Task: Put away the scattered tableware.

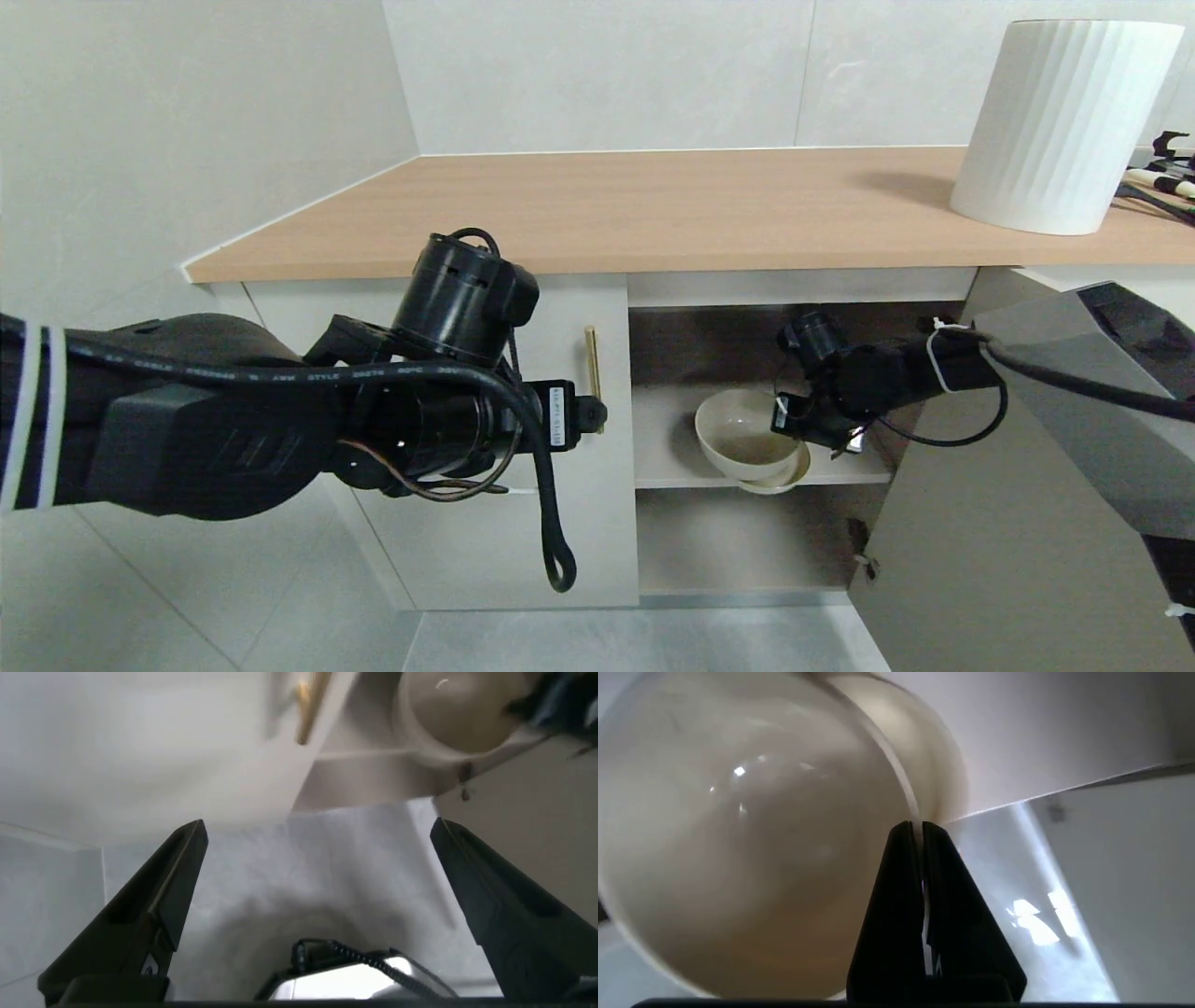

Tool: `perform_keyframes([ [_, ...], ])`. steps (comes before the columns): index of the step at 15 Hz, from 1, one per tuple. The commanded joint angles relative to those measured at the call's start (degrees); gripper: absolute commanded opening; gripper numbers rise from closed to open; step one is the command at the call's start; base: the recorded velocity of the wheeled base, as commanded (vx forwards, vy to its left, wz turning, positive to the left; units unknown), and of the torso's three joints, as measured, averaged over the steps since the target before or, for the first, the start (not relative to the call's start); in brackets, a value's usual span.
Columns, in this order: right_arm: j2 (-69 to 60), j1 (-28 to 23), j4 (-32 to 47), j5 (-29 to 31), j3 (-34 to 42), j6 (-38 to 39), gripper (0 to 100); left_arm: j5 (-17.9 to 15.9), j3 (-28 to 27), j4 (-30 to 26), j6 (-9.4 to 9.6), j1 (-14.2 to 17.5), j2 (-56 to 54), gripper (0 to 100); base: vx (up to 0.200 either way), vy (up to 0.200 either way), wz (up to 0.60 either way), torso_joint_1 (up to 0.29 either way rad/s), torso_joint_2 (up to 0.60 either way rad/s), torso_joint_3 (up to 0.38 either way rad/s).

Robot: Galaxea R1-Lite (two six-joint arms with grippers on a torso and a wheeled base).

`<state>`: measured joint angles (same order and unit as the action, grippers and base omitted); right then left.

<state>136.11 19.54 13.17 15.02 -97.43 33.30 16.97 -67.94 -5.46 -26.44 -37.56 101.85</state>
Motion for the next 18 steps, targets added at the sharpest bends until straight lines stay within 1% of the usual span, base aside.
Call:
perform_keyframes([
  [1, -2.1, 0.6, -2.3, 0.6, 2.3, 0.7, 0, 0.0, 0.1, 0.0, -0.01, -0.1, 0.0, 100, 0.000, 0.000, 0.00, 0.000, 0.00, 0.000],
  [3, -1.7, 0.8, -3.6, 2.4, 2.5, 1.1, 0, 0.0, 0.2, 0.0, -0.01, -0.1, -0.3, 100, 0.000, 0.000, 0.00, 0.000, 0.00, 0.000],
  [6, -1.5, 0.7, -3.7, 2.6, 2.3, 1.1, 0, 0.1, 0.2, 0.0, -0.01, -0.1, -0.3, 100, 0.000, 0.000, 0.00, 0.000, 0.00, 0.000],
  [9, 0.2, 0.7, -5.3, 5.2, 2.3, 1.0, 0, 0.1, 0.2, 0.0, -0.01, -0.1, -0.3, 100, 0.000, 0.000, 0.00, 0.000, 0.00, 0.000],
  [18, 1.1, 0.5, -5.6, 5.1, 2.2, 1.0, 0, 0.1, 0.2, 0.0, -0.01, -0.1, -0.3, 100, 0.000, 0.000, 0.00, 0.000, 0.00, 0.000],
])
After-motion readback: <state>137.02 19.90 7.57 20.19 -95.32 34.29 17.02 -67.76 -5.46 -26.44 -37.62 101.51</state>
